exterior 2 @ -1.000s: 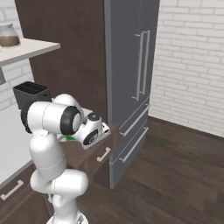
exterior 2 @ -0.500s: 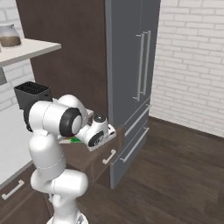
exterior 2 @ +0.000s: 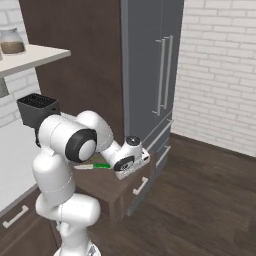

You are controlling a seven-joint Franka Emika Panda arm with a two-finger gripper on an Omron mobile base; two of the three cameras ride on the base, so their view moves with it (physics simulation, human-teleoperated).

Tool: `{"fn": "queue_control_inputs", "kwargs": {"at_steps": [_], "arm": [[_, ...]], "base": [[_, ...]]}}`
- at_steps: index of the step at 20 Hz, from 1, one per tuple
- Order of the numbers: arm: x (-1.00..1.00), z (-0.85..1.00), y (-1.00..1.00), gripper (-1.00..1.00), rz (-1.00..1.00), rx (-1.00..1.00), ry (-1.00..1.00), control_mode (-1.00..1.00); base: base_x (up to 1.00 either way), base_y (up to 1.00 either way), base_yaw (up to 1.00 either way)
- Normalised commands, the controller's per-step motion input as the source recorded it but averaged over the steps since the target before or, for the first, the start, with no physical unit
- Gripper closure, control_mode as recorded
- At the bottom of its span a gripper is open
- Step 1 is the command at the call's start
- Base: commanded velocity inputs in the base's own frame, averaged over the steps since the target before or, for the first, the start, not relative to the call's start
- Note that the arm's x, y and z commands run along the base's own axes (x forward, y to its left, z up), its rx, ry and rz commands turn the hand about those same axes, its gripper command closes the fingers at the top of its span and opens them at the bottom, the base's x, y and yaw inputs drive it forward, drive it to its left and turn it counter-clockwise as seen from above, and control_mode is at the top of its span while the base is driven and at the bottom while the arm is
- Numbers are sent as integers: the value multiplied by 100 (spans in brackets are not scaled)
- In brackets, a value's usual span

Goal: Pick up the knife from the drawer and place it on the cutting board. Then place the meat from the plate to the cutting board.

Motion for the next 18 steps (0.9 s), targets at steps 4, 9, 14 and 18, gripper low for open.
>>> {"fn": "queue_control_inputs", "kwargs": {"at_steps": [4, 9, 14, 18], "arm": [[-34, -48, -100, -100, 0, 0, 0, -100], [-35, -44, -100, -100, 0, 0, 0, -100], [-24, -11, -67, -100, 0, -1, -1, -100], [-4, 52, 18, -100, 20, -2, -6, -100]], "base": [[0, 0, 0], [0, 0, 0], [0, 0, 0], [0, 0, 0]]}}
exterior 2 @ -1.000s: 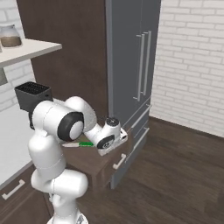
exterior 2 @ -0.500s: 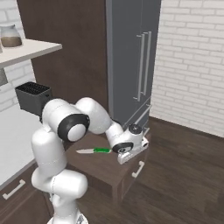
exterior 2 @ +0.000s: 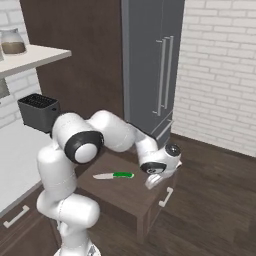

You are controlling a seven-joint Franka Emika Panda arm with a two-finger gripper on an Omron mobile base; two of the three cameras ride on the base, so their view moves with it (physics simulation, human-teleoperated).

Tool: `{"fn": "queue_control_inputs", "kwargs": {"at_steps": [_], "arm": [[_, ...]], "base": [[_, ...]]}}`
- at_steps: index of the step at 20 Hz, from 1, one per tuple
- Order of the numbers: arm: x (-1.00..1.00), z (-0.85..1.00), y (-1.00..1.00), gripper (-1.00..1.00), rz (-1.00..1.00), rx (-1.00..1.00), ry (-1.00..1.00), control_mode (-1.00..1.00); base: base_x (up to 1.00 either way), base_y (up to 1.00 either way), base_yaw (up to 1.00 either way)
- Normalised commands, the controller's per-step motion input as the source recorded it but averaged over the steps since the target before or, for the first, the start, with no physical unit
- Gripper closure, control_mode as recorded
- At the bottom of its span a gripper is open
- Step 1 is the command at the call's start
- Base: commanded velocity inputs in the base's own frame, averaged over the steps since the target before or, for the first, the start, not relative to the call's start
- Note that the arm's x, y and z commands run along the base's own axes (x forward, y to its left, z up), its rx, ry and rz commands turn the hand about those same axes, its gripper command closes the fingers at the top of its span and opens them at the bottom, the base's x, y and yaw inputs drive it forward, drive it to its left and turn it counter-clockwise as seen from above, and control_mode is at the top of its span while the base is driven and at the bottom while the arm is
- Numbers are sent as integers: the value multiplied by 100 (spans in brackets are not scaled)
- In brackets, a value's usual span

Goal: Pick up the knife from the drawer and place it on the cutting board. Then place the meat from the plate to the cutting board.

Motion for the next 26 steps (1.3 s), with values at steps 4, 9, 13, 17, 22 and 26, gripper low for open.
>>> {"fn": "queue_control_inputs", "kwargs": {"at_steps": [4, 9, 13, 17, 22, 26], "arm": [[11, 62, 74, -100, 41, -3, -3, -100], [15, 55, 65, -100, 34, -5, -8, -100], [59, 9, 69, -100, 28, 1, -3, -100], [31, -7, 65, -100, 32, 0, -4, -100], [24, -21, 14, -100, 31, -3, 5, -100], [6, -29, 0, -100, 27, -13, 7, -100]], "base": [[0, 0, 0], [0, 0, 0], [0, 0, 0], [0, 0, 0], [0, 0, 0], [0, 0, 0]]}}
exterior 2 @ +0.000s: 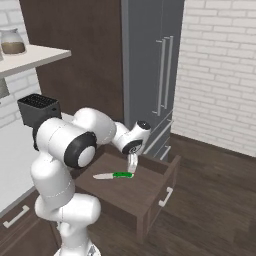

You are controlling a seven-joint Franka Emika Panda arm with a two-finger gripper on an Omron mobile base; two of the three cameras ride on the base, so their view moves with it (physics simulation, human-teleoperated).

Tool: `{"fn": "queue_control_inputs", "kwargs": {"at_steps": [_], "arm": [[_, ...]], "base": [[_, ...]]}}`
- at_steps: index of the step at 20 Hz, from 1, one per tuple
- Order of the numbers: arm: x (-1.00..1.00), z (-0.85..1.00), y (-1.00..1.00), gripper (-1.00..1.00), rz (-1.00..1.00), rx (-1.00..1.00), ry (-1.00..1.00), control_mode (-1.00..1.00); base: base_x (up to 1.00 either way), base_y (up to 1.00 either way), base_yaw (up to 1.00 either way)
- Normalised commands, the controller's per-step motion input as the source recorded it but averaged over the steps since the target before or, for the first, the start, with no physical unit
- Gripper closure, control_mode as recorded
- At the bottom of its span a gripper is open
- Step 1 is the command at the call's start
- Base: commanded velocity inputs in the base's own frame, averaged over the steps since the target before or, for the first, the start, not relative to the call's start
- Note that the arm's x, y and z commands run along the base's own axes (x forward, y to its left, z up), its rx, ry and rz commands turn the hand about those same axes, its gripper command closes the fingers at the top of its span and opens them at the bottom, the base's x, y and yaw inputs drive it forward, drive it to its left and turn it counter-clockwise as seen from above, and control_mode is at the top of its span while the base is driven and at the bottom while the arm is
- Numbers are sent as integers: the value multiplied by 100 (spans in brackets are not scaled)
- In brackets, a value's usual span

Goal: Pick up the knife from the drawer and place it on the cutting board. Then place the meat from the plate to the cutting board.

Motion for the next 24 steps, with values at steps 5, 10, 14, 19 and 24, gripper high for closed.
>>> {"fn": "queue_control_inputs", "kwargs": {"at_steps": [5, 10, 14, 19, 24], "arm": [[0, -15, 6, -100, 21, -5, 2, -100], [0, -17, 27, -100, 0, 0, -8, -100], [1, -20, 27, -100, 0, 0, -10, -100], [9, -37, 23, -100, 0, -1, -1, -100], [4, -24, 14, -100, 0, -2, 0, -100]], "base": [[0, 0, 0], [0, 0, 0], [0, 0, 0], [0, 0, 0], [0, 0, 0]]}}
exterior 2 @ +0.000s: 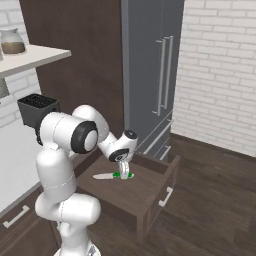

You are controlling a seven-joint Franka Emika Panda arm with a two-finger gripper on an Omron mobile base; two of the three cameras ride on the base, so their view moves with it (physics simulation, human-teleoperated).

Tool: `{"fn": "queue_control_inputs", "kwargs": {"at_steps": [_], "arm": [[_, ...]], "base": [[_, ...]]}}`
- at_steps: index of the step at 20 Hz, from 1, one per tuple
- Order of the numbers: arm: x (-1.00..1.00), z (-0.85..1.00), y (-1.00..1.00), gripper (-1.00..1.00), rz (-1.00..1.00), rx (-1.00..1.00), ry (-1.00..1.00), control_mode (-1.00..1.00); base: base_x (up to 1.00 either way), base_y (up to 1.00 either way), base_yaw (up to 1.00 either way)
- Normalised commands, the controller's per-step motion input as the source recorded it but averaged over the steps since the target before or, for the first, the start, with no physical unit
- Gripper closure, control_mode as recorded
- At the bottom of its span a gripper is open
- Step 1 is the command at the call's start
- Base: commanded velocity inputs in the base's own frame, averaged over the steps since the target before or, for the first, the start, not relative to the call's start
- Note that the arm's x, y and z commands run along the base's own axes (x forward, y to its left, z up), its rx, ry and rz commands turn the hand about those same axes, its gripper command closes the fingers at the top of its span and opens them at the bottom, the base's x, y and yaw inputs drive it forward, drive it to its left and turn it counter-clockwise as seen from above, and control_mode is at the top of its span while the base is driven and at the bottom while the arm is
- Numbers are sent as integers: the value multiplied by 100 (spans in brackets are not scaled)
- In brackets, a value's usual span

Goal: Pick up the knife from the drawer and place it on the cutting board. Then place the meat from the plate to the cutting board.

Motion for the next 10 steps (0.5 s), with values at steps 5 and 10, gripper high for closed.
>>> {"fn": "queue_control_inputs", "kwargs": {"at_steps": [5, 10], "arm": [[6, -21, 12, -100, 0, 0, 0, -100], [14, -14, 6, -100, 0, 0, 0, -100]], "base": [[0, 0, 0], [0, 0, 0]]}}
